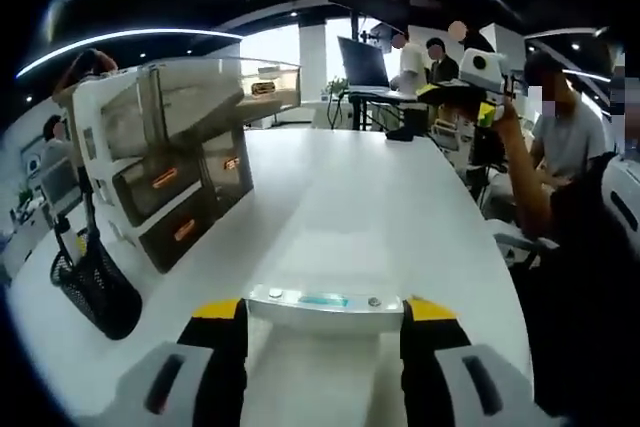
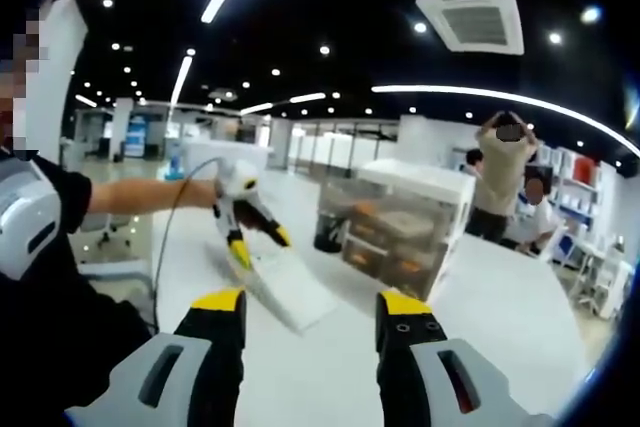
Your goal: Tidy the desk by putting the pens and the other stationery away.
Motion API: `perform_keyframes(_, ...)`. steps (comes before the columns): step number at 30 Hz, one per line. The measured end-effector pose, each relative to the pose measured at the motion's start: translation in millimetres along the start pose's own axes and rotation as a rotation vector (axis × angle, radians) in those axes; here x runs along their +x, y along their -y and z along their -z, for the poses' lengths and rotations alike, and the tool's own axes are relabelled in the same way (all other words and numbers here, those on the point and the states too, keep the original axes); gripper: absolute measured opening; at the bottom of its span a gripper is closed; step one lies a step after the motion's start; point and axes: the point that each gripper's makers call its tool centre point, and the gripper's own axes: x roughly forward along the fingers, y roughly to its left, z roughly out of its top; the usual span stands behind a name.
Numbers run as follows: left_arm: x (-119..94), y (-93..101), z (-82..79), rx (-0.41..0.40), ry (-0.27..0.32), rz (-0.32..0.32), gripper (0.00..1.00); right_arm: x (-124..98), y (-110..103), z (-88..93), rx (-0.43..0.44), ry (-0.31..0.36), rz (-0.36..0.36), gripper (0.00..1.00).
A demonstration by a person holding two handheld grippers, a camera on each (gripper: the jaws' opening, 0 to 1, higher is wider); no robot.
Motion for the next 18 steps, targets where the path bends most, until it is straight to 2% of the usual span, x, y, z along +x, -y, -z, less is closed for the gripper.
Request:
perform_keyframes(7,0,2.7,0.0,0.0,-0.001,0.001,0.61,7,-7,-4.2,-0.031,-0.003,0.003,0.5)
perform_keyframes(14,0,6.8,-0.4,-0.015,-0.004,0.0,0.61,25,-20,-2.2,-0.066,-0.033,-0.006,0.5)
perform_keyframes(18,6,18.2,-2.9,-0.013,-0.004,-0.002,0.61,34,-29,-0.8,-0.077,-0.044,-0.025,0.51)
